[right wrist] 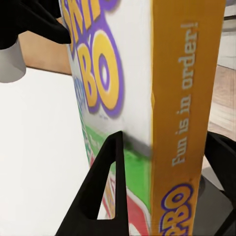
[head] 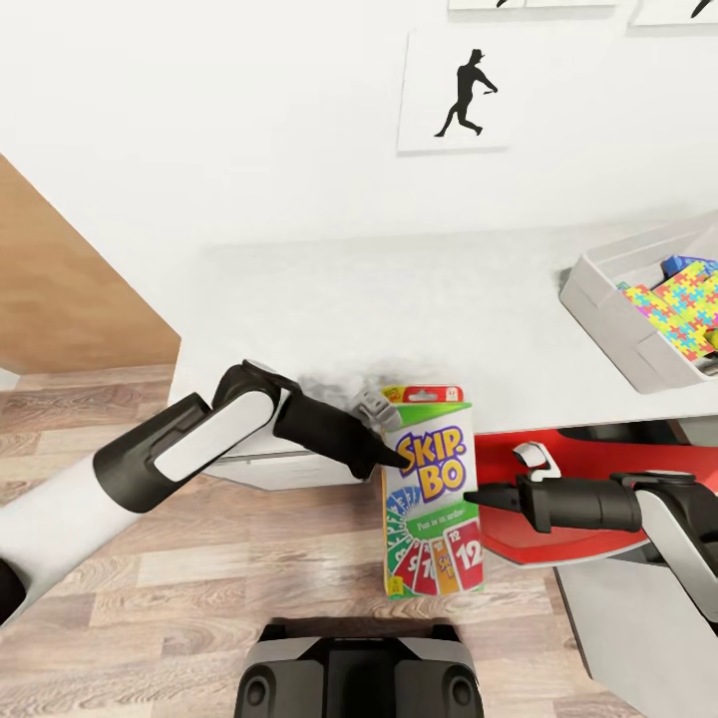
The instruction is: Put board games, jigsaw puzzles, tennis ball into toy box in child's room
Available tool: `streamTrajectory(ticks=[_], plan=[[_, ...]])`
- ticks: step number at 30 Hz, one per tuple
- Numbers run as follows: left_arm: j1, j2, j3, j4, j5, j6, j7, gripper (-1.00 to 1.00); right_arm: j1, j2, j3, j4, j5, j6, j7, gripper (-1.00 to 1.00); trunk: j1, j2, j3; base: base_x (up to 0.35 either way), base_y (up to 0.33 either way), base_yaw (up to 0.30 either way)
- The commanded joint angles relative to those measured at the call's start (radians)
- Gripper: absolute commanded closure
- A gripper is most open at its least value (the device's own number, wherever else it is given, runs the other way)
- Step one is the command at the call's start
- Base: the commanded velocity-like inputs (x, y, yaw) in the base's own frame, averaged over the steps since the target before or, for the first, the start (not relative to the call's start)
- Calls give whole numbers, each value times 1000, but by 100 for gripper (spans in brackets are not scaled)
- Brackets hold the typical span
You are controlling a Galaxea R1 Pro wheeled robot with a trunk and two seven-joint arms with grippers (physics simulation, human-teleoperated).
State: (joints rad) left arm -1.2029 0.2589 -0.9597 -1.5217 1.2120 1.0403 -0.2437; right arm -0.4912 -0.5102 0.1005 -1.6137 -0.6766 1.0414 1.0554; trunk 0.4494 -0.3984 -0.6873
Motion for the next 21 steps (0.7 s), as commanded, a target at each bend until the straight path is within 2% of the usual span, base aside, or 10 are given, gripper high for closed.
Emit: streamTrajectory(ticks=[1, 12, 13, 21], plan=[[-1, 0, -4, 0, 1, 1, -11, 100, -1, -1, 0, 0, -10, 6, 3, 100, 1, -2, -1, 0, 0, 0], [-2, 0, -12, -1, 1, 1, -11, 100, -1, -1, -1, 0, -11, 6, 3, 100, 1, -2, -1, 0, 0, 0], [-2, 0, -12, -1, 1, 1, -11, -100, -1, -1, -1, 0, -11, 6, 3, 100, 1, -2, -1, 0, 0, 0], [-1, 0, -12, -11, 1, 1, -11, -100, -1, -1, -1, 0, -11, 6, 3, 100, 1, -2, -1, 0, 0, 0]])
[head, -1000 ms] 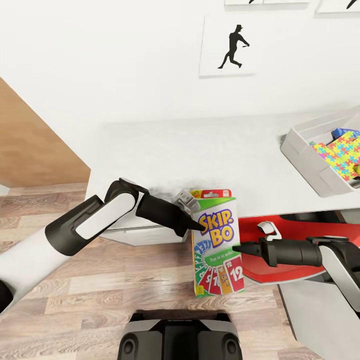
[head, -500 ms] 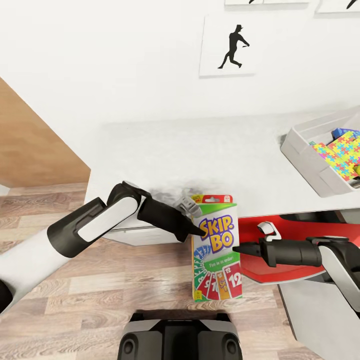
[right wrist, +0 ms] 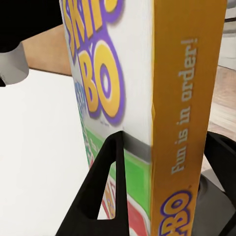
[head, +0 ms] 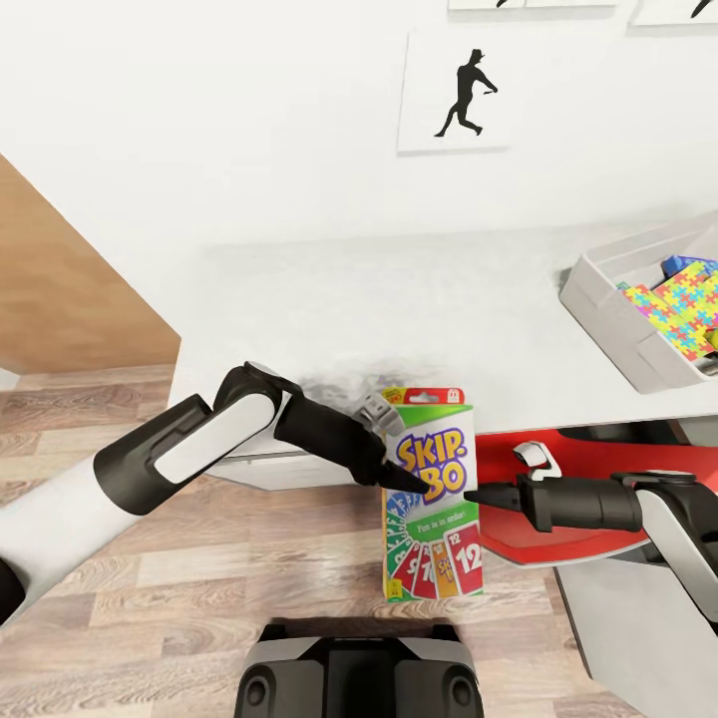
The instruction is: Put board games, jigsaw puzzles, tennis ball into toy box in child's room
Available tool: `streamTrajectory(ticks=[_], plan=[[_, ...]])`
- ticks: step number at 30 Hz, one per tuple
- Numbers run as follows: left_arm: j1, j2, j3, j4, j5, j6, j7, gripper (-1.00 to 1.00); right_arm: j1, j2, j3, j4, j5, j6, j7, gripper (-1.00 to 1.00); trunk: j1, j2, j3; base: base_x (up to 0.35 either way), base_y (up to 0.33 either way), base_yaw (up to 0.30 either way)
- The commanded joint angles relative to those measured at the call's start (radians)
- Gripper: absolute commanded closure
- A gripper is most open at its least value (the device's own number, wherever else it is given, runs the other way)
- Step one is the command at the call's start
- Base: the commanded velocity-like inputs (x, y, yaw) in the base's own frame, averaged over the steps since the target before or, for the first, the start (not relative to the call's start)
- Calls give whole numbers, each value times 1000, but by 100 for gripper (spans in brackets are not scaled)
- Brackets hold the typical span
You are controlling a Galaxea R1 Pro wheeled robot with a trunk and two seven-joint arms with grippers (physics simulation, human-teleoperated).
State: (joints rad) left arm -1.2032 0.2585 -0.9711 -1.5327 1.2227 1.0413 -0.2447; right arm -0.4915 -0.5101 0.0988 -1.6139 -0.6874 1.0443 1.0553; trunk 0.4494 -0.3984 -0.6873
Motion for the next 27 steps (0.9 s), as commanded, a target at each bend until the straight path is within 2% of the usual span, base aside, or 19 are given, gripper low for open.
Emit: streamTrajectory(ticks=[1, 10, 14, 17, 19, 21, 23, 25, 27], plan=[[-1, 0, -1, -1, -9, -1, -11, -100, -1, -1, 1, 0, 0, 3, 3, 100, 1, -2, -1, 0, 0, 0], [0, -11, 3, -4, -9, -4, -11, -100, 0, -1, 0, -1, -1, 3, 3, 100, 1, -2, -1, 0, 0, 0], [4, -6, 9, -4, -10, -4, -11, -100, 2, -2, -7, -1, -1, 3, 4, 100, 1, -2, -1, 0, 0, 0], [15, 16, 15, 3, -11, -5, -9, -100, 2, -9, -26, -1, -1, 3, 6, 100, 1, -2, -1, 0, 0, 0], [30, 48, 34, 8, -11, -9, -5, -100, 1, -16, -67, 1, -2, 3, 6, 100, 1, -2, -1, 0, 0, 0], [49, 84, 77, 10, -10, -19, -2, -100, 1, -22, -133, 1, -4, 3, 6, 100, 1, -2, -1, 0, 0, 0], [79, 113, 142, 12, -9, -34, 0, -100, -4, -26, -210, 4, -5, 3, 4, 100, 1, -2, -1, 0, 0, 0], [116, 134, 226, 13, -8, -46, 0, -100, -28, -30, -278, 12, -6, 3, 1, 100, 1, -2, -1, 0, 0, 0], [155, 146, 318, 12, -8, -54, 0, -100, -68, -35, -326, 28, -7, 3, -3, 100, 1, -2, -1, 0, 0, 0]])
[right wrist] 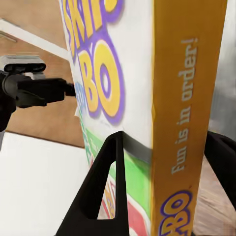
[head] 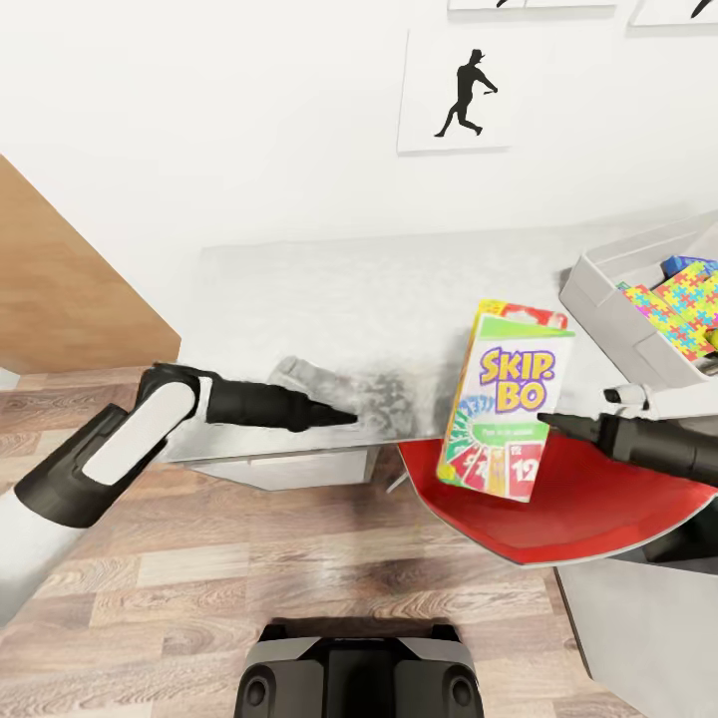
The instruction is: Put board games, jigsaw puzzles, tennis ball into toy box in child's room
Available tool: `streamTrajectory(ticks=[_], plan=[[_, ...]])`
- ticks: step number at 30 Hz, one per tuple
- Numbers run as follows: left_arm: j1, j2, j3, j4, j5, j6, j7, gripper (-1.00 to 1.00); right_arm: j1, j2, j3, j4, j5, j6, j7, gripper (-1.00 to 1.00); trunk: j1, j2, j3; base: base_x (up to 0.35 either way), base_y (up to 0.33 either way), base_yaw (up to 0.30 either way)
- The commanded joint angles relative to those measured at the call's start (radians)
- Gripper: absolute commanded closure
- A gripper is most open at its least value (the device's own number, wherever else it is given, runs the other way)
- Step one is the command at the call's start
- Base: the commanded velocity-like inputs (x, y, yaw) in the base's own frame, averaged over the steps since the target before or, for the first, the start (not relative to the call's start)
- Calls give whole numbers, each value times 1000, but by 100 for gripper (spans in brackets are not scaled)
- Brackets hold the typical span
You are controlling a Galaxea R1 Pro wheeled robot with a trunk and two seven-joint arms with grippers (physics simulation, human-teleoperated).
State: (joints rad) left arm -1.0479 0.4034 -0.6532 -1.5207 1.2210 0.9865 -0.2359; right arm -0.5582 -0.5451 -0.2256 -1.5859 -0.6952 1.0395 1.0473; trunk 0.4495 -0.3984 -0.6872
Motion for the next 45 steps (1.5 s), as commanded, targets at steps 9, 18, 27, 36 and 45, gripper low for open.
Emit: streamTrajectory(ticks=[9, 18, 27, 36, 45], plan=[[139, 10, 323, -15, 7, -11, -16, -100, -226, -45, -120, 207, 0, 8, -90, 100, 0, -2, -1, 0, 0, 0], [170, -67, 425, -61, 39, -13, 6, -100, -526, -57, -178, 424, 0, 8, -307, 100, 0, -2, -1, 0, 0, 0], [162, -180, 492, -80, 180, -6, 209, -100, -739, -61, -135, 571, -1, 8, -450, 100, 0, -2, 0, 0, 0, -39], [103, -244, 506, -87, 337, -10, 417, -100, -821, -66, -103, 746, 0, 8, -480, 100, 0, -2, 7, 0, 0, -200], [57, -281, 528, -88, 370, -13, 499, -100, -947, -69, -96, 940, 6, 8, -518, 100, 0, -2, 16, 0, 0, -230]])
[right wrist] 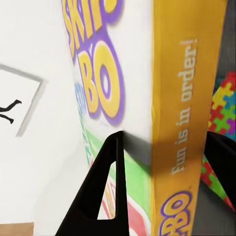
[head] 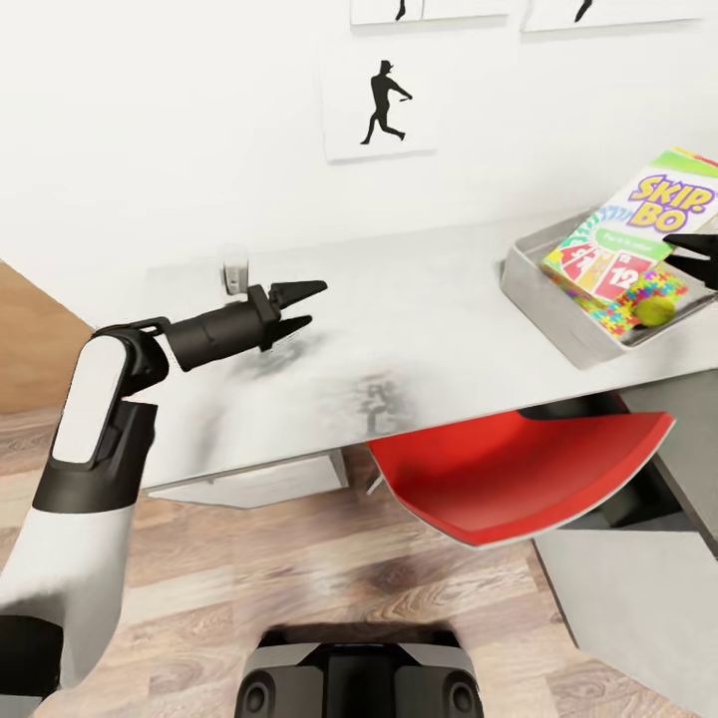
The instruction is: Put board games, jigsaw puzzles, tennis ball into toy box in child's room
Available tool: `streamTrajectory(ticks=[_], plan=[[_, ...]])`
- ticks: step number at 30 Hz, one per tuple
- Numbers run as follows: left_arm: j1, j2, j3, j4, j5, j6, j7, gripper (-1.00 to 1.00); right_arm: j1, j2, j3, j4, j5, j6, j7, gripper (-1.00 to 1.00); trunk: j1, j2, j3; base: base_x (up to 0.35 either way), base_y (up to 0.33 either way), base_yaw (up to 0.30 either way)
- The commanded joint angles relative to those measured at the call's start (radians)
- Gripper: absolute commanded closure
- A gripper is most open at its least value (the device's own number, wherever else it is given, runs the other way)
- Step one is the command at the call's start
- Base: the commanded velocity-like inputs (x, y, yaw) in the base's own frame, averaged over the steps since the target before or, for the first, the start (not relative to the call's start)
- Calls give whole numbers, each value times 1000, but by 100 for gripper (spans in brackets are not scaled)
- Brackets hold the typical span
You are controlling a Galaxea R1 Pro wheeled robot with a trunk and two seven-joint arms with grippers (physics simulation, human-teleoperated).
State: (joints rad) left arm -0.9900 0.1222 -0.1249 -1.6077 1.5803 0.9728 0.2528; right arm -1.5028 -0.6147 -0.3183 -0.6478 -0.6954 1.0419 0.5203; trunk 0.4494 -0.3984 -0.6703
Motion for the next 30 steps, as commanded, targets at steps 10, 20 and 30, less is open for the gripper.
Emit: streamTrajectory(ticks=[10, 20, 30], plan=[[-81, -7, 84, 0, 242, -3, 313, -100, -115, 8, -2, 157, 5, 5, -175, 100, 1, -2, 7, 0, 0, -185], [-81, 12, 104, 0, 341, -26, 531, -100, -217, 19, -2, 216, 4, 5, -254, 100, 1, -2, 14, 0, 0, -139], [-62, 100, 107, -1, 356, -37, 586, -100, -267, 85, -6, 262, 0, 5, -314, 100, 1, -2, 16, 0, 0, -64]])
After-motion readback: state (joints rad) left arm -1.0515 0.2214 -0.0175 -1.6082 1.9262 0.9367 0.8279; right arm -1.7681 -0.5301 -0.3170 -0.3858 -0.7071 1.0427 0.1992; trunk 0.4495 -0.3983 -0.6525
